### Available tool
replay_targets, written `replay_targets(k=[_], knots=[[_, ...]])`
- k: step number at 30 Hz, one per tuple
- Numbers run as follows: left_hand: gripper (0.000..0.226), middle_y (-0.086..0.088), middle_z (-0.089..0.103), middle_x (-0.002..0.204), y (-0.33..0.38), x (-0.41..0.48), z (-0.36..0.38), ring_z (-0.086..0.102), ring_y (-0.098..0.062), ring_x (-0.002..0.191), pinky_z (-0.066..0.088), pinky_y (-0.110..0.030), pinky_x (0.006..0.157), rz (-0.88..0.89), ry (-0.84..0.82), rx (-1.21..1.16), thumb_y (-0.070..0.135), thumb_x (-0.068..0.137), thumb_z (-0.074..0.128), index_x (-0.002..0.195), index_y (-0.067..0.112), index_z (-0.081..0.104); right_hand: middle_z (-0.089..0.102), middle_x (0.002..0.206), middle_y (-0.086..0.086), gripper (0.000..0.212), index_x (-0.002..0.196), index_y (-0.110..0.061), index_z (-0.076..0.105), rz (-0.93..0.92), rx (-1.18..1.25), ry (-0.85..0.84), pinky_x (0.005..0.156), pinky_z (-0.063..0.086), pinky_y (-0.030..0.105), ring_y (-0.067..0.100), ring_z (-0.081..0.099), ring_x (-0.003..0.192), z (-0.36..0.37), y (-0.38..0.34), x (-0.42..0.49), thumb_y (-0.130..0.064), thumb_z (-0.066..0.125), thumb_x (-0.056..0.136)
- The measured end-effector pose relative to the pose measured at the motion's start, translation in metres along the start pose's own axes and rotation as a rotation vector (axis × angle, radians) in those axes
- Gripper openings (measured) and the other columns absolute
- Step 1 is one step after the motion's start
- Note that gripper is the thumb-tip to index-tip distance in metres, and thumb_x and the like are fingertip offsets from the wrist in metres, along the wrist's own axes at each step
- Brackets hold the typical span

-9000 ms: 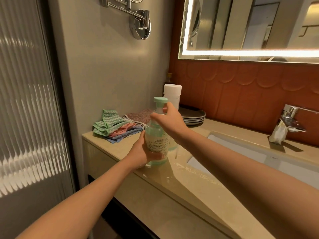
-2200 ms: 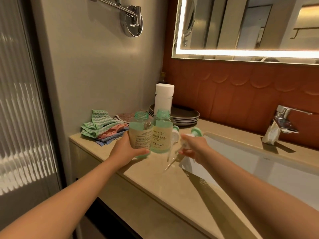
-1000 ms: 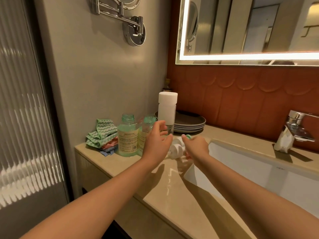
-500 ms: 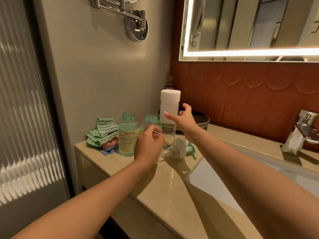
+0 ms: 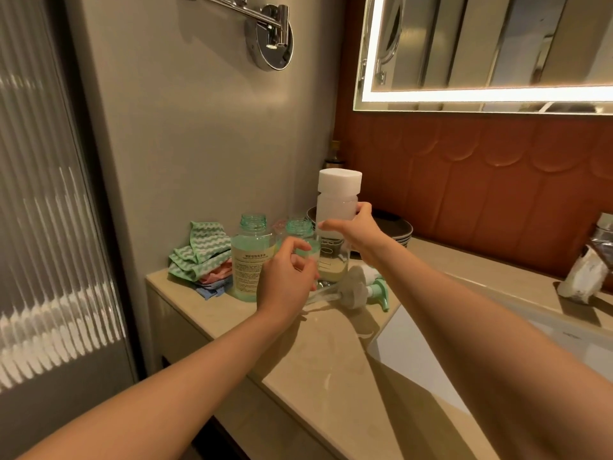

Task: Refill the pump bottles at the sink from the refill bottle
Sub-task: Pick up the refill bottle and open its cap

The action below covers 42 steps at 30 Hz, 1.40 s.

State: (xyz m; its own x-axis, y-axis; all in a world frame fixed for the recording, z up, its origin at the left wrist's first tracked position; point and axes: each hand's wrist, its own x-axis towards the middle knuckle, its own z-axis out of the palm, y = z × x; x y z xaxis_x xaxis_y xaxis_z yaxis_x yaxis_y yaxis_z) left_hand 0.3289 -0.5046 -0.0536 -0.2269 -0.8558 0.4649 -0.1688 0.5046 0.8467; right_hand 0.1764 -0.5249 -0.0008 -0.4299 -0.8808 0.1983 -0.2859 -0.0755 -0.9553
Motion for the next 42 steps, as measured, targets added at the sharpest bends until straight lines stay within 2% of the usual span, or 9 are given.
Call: replay_targets(k=[5, 11, 15, 19, 25, 31, 33, 37, 42], knots=[[0.017, -0.001, 0.067, 0.069, 0.002, -0.001, -0.004, 0.065, -0.018, 0.06, 0.055, -0.042, 0.069, -0.02, -0.085, -0.008, 0.014, 0.09, 0.056, 0.103, 0.024, 0.05, 0.053, 0.116, 0.004, 0.066, 0.123, -0.017, 0.042, -0.08, 0.009, 0.069, 0.075, 0.046, 0.028, 0.02, 0.052, 0.107, 0.004, 0.007, -0.001, -0.018, 0.079, 0.069], [0.022, -0.002, 0.068, 0.075, 0.001, -0.001, -0.005, 0.066, -0.02, 0.064, 0.055, -0.042, 0.069, -0.054, -0.142, -0.035, 0.016, 0.09, 0.056, 0.109, 0.025, 0.049, 0.055, 0.112, 0.003, 0.061, 0.115, -0.02, 0.043, -0.122, 0.033, 0.108, 0.08, 0.047, 0.032, 0.019, 0.053, 0.105, 0.004, 0.002, -0.003, -0.017, 0.08, 0.067], [0.02, -0.002, 0.068, 0.075, 0.001, -0.001, -0.005, 0.065, -0.02, 0.063, 0.053, -0.041, 0.069, -0.066, -0.146, -0.063, 0.017, 0.091, 0.055, 0.109, 0.025, 0.049, 0.057, 0.107, 0.001, 0.058, 0.113, -0.019, 0.044, -0.16, 0.064, 0.104, 0.074, 0.047, 0.027, 0.017, 0.056, 0.1, -0.004, -0.019, -0.001, -0.013, 0.08, 0.068], [0.022, -0.002, 0.067, 0.081, 0.004, -0.001, -0.006, 0.066, -0.02, 0.065, 0.052, -0.042, 0.069, -0.057, -0.148, -0.065, 0.02, 0.091, 0.055, 0.111, 0.026, 0.047, 0.057, 0.111, 0.004, 0.061, 0.114, -0.017, 0.044, -0.191, 0.061, 0.131, 0.077, 0.049, 0.029, 0.019, 0.056, 0.103, -0.014, -0.045, -0.002, -0.015, 0.081, 0.066], [0.023, -0.002, 0.065, 0.088, 0.015, -0.006, -0.014, 0.067, -0.02, 0.065, 0.054, -0.042, 0.069, -0.024, -0.106, -0.088, 0.022, 0.09, 0.058, 0.111, 0.023, 0.049, 0.055, 0.1, -0.004, 0.054, 0.113, -0.019, 0.041, -0.217, 0.083, 0.094, 0.062, 0.043, 0.019, 0.008, 0.055, 0.088, -0.025, -0.069, -0.035, -0.019, 0.078, 0.073], [0.027, 0.003, 0.059, 0.088, 0.023, -0.029, -0.024, 0.064, -0.021, 0.078, 0.056, -0.044, 0.074, 0.038, -0.136, -0.088, 0.024, 0.087, 0.063, 0.109, 0.024, 0.047, 0.057, 0.109, 0.0, 0.057, 0.116, -0.02, 0.04, -0.187, 0.083, 0.047, 0.061, 0.042, 0.021, 0.01, 0.056, 0.091, -0.029, -0.071, -0.083, -0.02, 0.077, 0.073], [0.03, 0.003, 0.059, 0.089, 0.022, -0.038, -0.028, 0.063, -0.021, 0.08, 0.055, -0.041, 0.075, 0.055, -0.148, -0.076, 0.025, 0.085, 0.065, 0.109, 0.024, 0.047, 0.057, 0.108, -0.001, 0.057, 0.116, -0.02, 0.04, -0.181, 0.073, 0.056, 0.061, 0.041, 0.02, 0.01, 0.056, 0.091, -0.03, -0.069, -0.1, -0.021, 0.077, 0.073], [0.038, 0.003, 0.058, 0.091, 0.019, -0.059, -0.032, 0.053, -0.008, 0.07, 0.049, -0.028, 0.071, 0.035, -0.212, -0.101, 0.024, 0.082, 0.068, 0.114, 0.022, 0.046, 0.057, 0.105, -0.003, 0.058, 0.118, -0.019, 0.041, -0.149, 0.061, 0.067, 0.061, 0.042, 0.02, 0.011, 0.056, 0.091, -0.03, -0.061, -0.133, -0.02, 0.077, 0.073], [0.039, 0.002, 0.059, 0.092, 0.019, -0.086, -0.039, 0.056, -0.007, 0.077, 0.047, -0.014, 0.065, 0.073, -0.267, -0.101, 0.023, 0.081, 0.07, 0.11, 0.026, 0.045, 0.053, 0.111, 0.002, 0.06, 0.122, -0.017, 0.039, -0.112, 0.023, 0.103, 0.062, 0.045, 0.02, 0.016, 0.054, 0.101, -0.032, -0.051, -0.171, -0.02, 0.076, 0.074]])
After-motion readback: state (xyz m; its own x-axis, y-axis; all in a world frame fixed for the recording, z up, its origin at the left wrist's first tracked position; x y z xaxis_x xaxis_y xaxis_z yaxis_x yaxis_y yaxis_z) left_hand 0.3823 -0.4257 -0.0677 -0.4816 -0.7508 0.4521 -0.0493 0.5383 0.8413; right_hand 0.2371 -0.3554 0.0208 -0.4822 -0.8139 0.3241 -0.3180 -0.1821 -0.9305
